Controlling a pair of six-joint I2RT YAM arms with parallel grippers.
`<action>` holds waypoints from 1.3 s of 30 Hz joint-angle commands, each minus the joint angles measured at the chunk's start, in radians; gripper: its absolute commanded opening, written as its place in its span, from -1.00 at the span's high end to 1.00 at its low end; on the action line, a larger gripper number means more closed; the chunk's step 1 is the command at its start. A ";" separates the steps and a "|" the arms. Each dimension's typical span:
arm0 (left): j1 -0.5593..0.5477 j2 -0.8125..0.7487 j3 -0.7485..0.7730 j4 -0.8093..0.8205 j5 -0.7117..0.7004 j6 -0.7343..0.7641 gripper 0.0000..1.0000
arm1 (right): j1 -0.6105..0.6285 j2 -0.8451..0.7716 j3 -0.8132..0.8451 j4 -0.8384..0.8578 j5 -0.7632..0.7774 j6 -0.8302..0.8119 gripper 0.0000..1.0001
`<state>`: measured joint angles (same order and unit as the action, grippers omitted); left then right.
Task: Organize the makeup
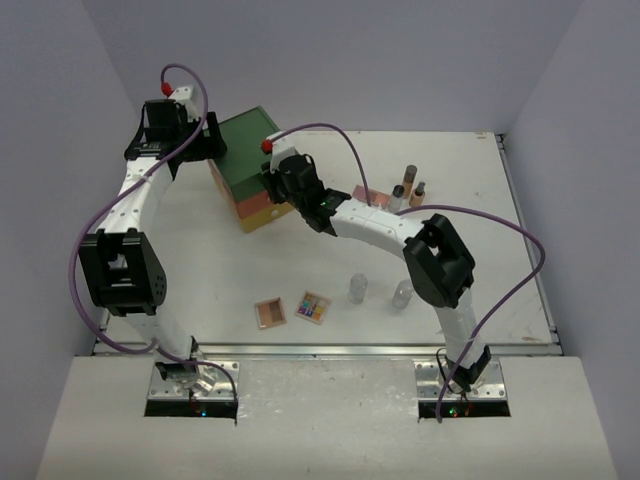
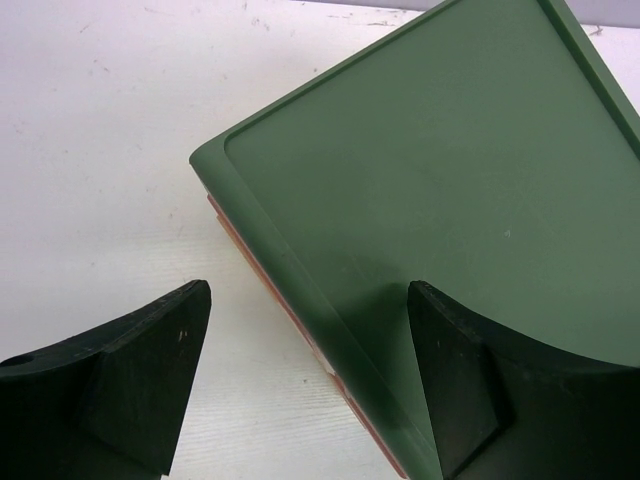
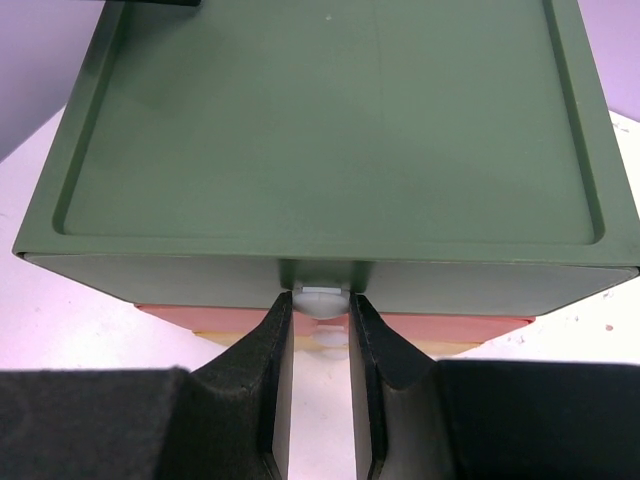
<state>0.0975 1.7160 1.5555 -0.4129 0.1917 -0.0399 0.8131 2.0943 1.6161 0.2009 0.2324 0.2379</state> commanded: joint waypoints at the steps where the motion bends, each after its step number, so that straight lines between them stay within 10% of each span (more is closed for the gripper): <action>1: -0.005 -0.063 0.005 0.028 -0.015 -0.011 -0.56 | -0.006 -0.103 -0.060 0.027 -0.021 -0.035 1.00; 12: -0.005 -0.064 0.027 0.018 -0.006 0.008 -0.60 | -0.001 -0.374 -0.424 0.008 -0.086 -0.015 0.96; 19: -0.005 -0.099 0.050 0.000 0.008 0.027 -0.72 | 0.000 -0.402 -0.411 -0.091 -0.160 0.001 -0.18; 28: -0.005 -0.253 0.066 -0.033 0.160 0.103 -0.80 | 0.000 -0.544 -0.401 -0.324 -0.261 -0.006 -0.79; 39: -0.017 -0.473 -0.056 -0.707 0.649 0.967 -0.87 | -0.002 -0.752 -0.551 -0.454 -0.235 -0.115 -0.98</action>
<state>0.0957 1.3301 1.5941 -0.7860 0.6600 0.4881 0.8139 1.4015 1.1119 -0.2074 -0.0307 0.1639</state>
